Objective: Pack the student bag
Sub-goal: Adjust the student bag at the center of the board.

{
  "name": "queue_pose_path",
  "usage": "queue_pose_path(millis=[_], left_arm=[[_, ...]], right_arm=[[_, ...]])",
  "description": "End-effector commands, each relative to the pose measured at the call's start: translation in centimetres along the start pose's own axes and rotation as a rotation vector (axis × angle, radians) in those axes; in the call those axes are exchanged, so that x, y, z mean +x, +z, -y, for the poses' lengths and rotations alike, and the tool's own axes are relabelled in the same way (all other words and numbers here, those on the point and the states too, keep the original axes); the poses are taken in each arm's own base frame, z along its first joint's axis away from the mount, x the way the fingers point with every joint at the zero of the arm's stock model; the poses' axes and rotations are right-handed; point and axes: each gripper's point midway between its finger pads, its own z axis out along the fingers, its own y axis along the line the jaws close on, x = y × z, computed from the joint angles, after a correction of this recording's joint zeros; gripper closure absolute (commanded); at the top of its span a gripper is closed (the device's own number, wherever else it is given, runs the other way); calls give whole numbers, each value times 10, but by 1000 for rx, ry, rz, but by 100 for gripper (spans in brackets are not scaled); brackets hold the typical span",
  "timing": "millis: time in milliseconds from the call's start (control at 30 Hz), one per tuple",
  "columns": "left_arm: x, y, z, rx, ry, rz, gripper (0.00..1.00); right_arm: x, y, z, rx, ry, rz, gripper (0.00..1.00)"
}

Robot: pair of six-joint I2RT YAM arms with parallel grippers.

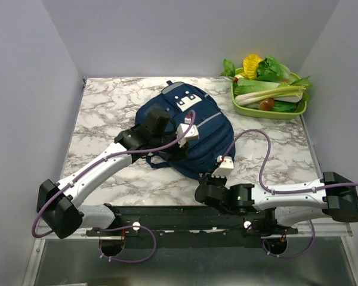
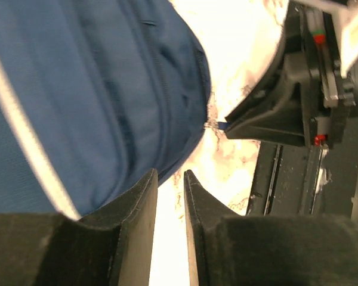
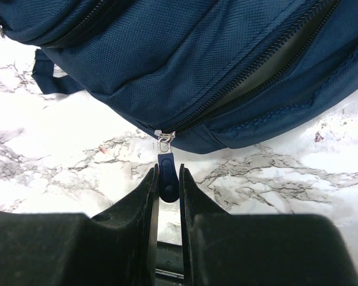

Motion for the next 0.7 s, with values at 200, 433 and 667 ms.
queue_pose_path(millis=[200, 433, 667], left_arm=[[21, 28, 8, -4, 110, -22, 59], [41, 46, 26, 31, 166, -60, 58], [43, 61, 11, -47, 264, -74, 57]], right_arm=[[4, -7, 4, -49, 98, -20, 99], [3, -6, 3, -59, 116, -29, 99], [2, -8, 9, -83, 175, -30, 99]])
